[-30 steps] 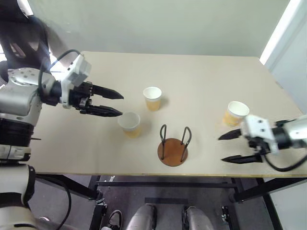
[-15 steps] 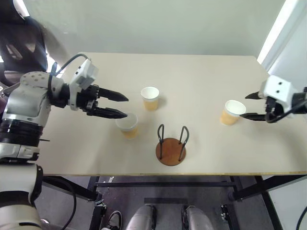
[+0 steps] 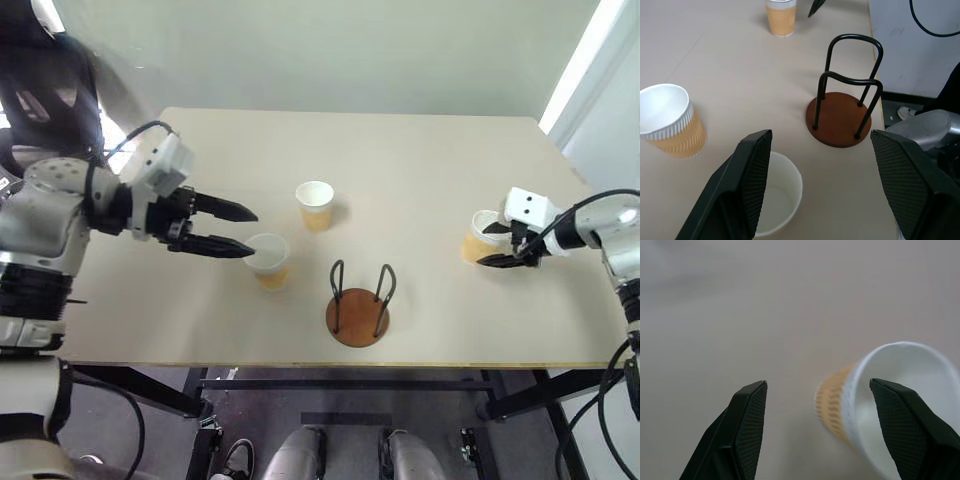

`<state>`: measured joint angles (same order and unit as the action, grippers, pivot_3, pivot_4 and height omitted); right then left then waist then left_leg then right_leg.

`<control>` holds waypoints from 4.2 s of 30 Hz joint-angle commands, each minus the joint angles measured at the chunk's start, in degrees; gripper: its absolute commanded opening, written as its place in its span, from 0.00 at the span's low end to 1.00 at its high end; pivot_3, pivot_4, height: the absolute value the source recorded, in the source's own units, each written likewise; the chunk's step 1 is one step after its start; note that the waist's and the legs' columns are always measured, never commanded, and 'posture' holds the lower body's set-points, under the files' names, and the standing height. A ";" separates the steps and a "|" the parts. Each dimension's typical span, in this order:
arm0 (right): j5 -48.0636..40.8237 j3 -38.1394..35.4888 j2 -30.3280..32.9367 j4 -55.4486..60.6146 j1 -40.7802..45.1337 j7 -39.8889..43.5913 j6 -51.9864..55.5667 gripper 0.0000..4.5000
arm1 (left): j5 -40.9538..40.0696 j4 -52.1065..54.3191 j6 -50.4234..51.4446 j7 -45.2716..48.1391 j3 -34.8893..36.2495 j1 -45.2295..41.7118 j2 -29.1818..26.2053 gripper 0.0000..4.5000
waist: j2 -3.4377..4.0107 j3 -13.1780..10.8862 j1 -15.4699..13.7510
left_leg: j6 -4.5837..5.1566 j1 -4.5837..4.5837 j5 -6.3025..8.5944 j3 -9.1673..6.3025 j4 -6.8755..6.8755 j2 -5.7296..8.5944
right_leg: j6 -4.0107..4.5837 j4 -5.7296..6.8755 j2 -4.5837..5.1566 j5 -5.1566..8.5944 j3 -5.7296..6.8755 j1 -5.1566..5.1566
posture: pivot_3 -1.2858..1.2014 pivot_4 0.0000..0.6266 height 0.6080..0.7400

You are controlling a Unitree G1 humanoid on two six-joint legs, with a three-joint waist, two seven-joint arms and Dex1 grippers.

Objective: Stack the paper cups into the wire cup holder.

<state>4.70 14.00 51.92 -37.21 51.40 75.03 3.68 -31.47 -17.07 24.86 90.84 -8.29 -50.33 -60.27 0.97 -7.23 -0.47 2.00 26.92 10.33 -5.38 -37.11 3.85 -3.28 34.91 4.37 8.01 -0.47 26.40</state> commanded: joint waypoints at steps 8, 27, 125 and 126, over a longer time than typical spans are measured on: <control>4.13 0.41 -2.97 -7.36 4.28 -1.73 -6.36 0.54 | 0.02 4.96 2.81 1.63 5.06 2.24 -2.14 0.75 | 0.01 -0.01 -0.02 | -0.26 -0.03 -0.20 -0.07 0.06 -0.12 | 0.33 0.06 -0.01 -0.09 0.18 0.00 | 0.52 0.24 1.00; -1.33 -6.71 10.03 -2.78 18.30 13.75 -0.01 0.02 | -9.06 7.64 -1.11 1.61 15.15 10.12 -6.24 0.75 | 0.10 -0.08 0.06 | -0.51 -0.03 -0.28 -0.13 0.57 -0.23 | 0.69 0.06 -0.05 0.03 0.34 0.15 | 0.52 0.24 1.00; -34.97 5.37 -6.79 66.69 0.18 -17.88 51.86 0.20 | -14.23 17.33 -0.70 -10.93 31.76 33.08 11.39 0.75 | -0.35 0.03 0.09 | -1.17 -0.89 -0.50 -0.15 1.07 -0.56 | 1.55 0.98 -0.29 0.84 0.40 -0.01 | 0.52 0.24 1.00; -34.78 5.40 -6.86 66.61 0.17 -17.80 51.71 0.28 | -14.21 17.28 -0.72 -10.90 31.73 33.04 11.41 0.75 | -0.35 0.03 0.09 | -1.17 -0.89 -0.50 -0.15 1.07 -0.56 | 1.56 0.98 -0.29 0.84 0.40 -0.01 | 0.52 0.24 1.00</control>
<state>-30.69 19.77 45.04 28.83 50.52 56.79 56.52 -45.62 -0.01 25.02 79.74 23.19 -16.33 -48.51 0.62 -7.20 -0.38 0.83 26.03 9.83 -5.54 -36.04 3.29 -1.72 35.89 4.08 8.84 -0.07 26.38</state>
